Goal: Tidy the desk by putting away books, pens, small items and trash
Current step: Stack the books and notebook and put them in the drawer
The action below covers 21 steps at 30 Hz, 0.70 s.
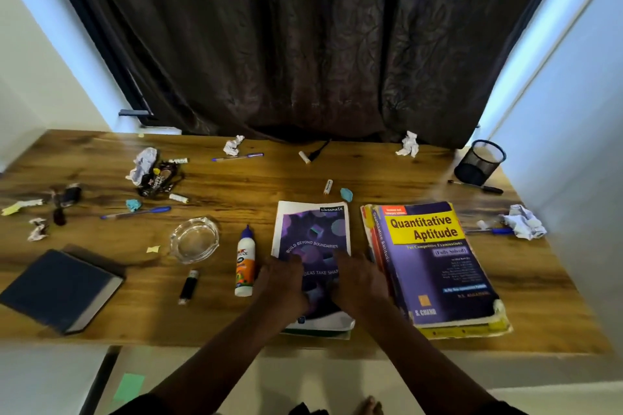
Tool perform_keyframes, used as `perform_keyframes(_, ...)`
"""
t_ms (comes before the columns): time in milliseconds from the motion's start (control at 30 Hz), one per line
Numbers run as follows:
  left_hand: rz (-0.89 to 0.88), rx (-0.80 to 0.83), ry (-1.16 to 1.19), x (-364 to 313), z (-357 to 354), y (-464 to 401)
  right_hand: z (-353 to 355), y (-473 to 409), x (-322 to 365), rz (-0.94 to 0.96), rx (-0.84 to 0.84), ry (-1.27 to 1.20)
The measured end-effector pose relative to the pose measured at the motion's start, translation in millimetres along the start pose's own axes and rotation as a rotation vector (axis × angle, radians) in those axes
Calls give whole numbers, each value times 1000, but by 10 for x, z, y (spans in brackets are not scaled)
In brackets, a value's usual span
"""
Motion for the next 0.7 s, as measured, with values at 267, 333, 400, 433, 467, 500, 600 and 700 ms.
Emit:
perform_keyframes(267,-21,-422,189,820,595,346,246,-155,916,312,-255,-4)
perform_keyframes(333,61,-526,238,1335,620,391,134,-194,1287,413,-238,-51)
perform_keyframes(400,217,-548,211,1831,624,438,-52,-253,1629,510,-176,-143)
perform_keyframes(433,311,-574,210,2085,632,487,-188,-288,1815,561,-136,-189)
perform_keyframes(467,412,-607,226,2344,630,544,-296,-300,2021,588,-93,-211)
perform_keyframes(500,504,-627,251,2584,620,610,-433,-329,2203,611,-49,-266)
perform_keyframes(600,668,-615,308,3130,538,782,-726,-416,2725,630,30,-402)
perform_keyframes(700,789,-579,471,3385,506,914,-1039,-578,3178,607,234,-425)
Point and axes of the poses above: each hand's wrist, its own y-axis away from the middle knuckle, its own z-axis out of the back of the hand, x = y × z, the point moved 4 cm from there along -y, towards the middle knuckle, and after that the axes turned 6 degrees about z, right-handed, at the moved point
